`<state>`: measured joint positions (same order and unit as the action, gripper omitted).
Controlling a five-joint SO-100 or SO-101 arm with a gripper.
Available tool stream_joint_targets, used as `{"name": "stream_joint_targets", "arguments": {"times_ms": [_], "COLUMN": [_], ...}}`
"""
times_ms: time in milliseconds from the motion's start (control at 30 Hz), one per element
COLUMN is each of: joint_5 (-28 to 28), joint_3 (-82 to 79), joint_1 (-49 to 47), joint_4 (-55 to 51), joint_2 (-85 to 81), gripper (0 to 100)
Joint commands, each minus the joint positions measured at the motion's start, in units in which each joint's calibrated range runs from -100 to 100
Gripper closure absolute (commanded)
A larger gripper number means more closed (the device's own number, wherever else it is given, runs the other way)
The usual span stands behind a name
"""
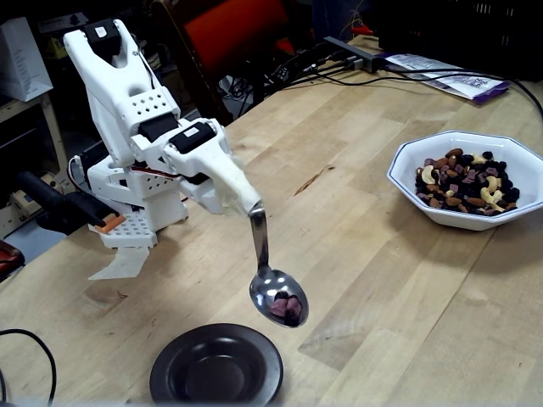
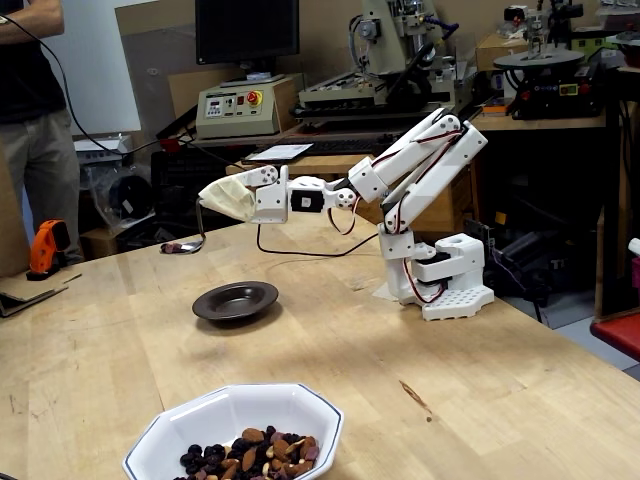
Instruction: Use spoon to transfer food from the white bowl to brown plate
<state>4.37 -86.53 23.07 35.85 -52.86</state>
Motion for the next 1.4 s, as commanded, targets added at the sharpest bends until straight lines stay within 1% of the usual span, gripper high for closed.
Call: {"name": "stream_joint_targets", "arguments": {"times_ms": [0, 733, 967, 1367], "joint_5": [0.0, 0.0, 3.2, 3.8], "joint_3": [1.0, 0.8, 0.8, 0.9], "joint_1": [0.6, -0.2, -0.1, 0.6], "joint_4": [0.1, 0.0, 0.1, 0.2], "joint_2": [-2.0, -2.0, -2.0, -2.0], "gripper": [96, 96, 96, 96]}}
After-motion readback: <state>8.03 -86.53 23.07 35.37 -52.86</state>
